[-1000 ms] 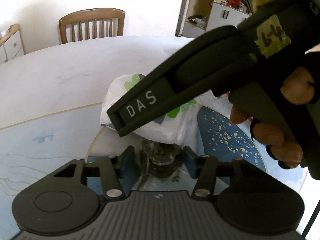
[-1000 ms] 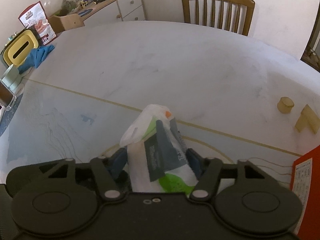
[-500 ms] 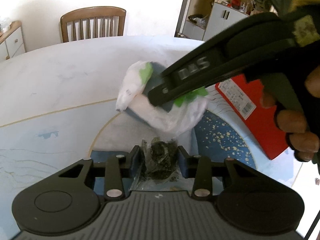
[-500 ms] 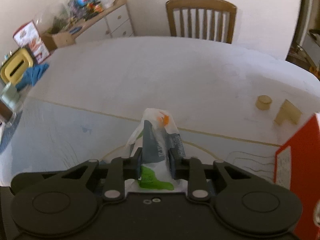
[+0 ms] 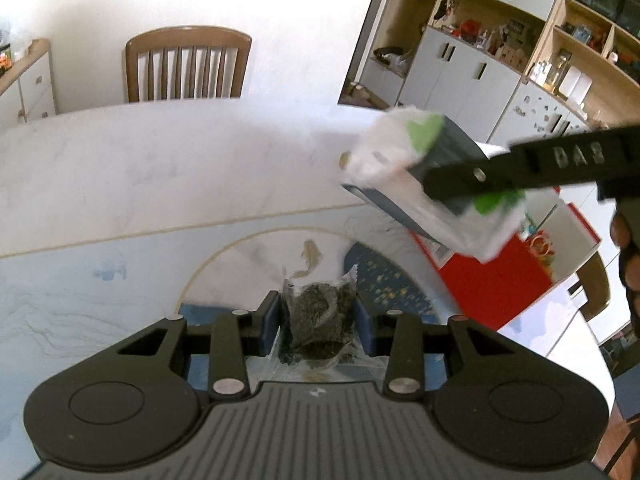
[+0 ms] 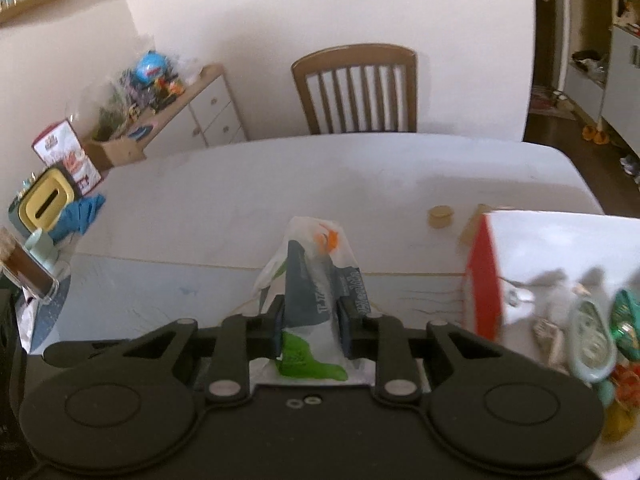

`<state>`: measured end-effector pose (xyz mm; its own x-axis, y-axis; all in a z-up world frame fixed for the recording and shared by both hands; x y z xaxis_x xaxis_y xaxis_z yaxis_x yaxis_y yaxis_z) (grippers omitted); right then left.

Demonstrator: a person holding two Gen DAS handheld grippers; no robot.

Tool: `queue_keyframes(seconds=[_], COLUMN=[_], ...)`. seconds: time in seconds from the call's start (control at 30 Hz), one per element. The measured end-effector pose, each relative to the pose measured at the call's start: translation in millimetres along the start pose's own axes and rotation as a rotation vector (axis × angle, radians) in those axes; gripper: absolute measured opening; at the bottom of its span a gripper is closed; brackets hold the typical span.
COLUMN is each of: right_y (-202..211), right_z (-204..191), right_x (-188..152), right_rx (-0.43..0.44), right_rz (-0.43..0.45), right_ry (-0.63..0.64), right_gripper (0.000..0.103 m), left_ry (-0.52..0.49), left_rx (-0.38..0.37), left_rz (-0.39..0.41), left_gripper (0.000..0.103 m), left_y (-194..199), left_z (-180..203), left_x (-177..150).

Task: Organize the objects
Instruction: 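Carry the clear bag with left tool while right tool carries white wipes pack to box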

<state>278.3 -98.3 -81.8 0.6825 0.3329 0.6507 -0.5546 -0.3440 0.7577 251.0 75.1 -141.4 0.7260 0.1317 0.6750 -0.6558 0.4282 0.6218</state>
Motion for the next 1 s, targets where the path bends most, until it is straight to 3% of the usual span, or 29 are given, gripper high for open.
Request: queue_keyframes(seconds=[0.53,1.0], right_y=[63,61], right_z=[81,191], right_x=[-14,-32], right_rx=[-0.081,-0.124], right_rz=[0.072,0.073], right_ry=[-0.089,-0.172], right_gripper=[0.025,0.025], left_ry=[-0.084,-0.200], left_rx=[-0.010,-0.044], left_rz=[0.017,-0.040], left_gripper=[0.039,0.039], left_y=[-16,-107], left_z=[83,182], left_x=[40,62])
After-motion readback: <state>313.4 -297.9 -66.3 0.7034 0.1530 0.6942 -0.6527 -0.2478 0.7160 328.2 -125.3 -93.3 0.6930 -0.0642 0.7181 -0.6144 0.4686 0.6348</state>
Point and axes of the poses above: each gripper's, at about its wrist camera, not at the fingertips, and y roughly against the way its jaws point, z to its right, x to its top, the point moved 9 cm from there along -y, roughly the way its jaws point, and after that the axes turned 14 degrees about -x, right-handed, at the moved point
